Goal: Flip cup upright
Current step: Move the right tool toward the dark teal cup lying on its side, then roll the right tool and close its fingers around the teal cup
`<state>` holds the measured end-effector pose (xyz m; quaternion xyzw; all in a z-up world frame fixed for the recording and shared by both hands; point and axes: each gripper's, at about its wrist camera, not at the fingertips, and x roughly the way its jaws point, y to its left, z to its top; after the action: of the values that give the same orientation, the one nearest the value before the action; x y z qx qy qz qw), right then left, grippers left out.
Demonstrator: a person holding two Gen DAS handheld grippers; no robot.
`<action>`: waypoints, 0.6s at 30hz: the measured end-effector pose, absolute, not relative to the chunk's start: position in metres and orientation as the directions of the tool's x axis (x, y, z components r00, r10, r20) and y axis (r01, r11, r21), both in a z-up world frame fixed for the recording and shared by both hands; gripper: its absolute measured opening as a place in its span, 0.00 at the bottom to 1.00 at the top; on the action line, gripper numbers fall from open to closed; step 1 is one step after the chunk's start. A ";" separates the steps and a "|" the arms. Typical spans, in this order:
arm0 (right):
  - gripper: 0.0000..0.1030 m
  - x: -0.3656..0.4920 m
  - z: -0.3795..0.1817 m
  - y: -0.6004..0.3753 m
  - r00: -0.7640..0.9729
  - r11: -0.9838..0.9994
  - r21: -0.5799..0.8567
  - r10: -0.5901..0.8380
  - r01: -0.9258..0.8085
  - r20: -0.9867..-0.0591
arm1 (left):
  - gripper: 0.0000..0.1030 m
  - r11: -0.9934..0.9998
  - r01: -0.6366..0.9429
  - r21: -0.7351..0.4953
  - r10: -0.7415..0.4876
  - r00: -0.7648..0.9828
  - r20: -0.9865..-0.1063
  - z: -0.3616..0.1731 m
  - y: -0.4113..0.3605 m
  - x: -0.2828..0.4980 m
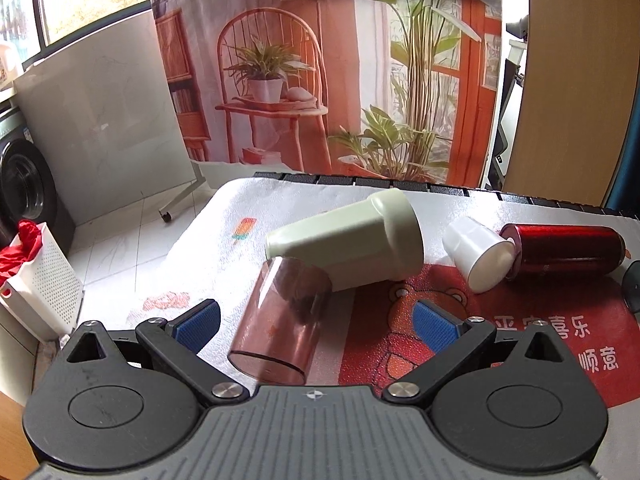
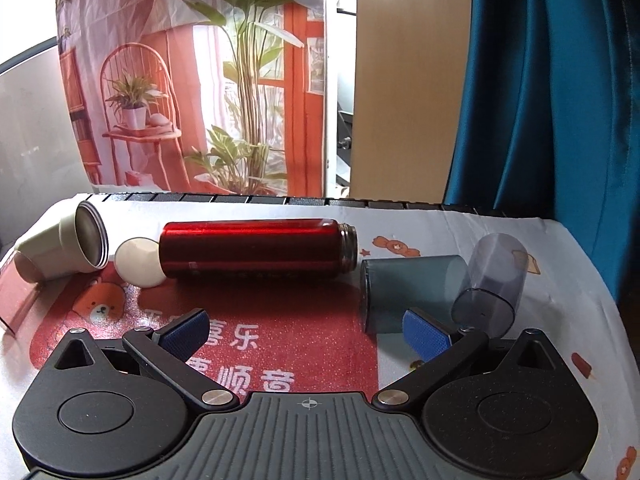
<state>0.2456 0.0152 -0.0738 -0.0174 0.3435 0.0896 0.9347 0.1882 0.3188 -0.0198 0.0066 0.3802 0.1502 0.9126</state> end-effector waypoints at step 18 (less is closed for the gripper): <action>1.00 0.323 -0.116 -0.039 0.783 0.990 -0.075 0.049 -0.121 -0.620 | 1.00 0.956 -0.276 0.102 0.259 0.625 -0.737 -0.049 0.293 0.188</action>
<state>0.3231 -0.0388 -0.1164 -0.0555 0.3260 0.0452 0.9426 0.1875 0.2934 -0.0493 -0.0102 0.4071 0.1483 0.9012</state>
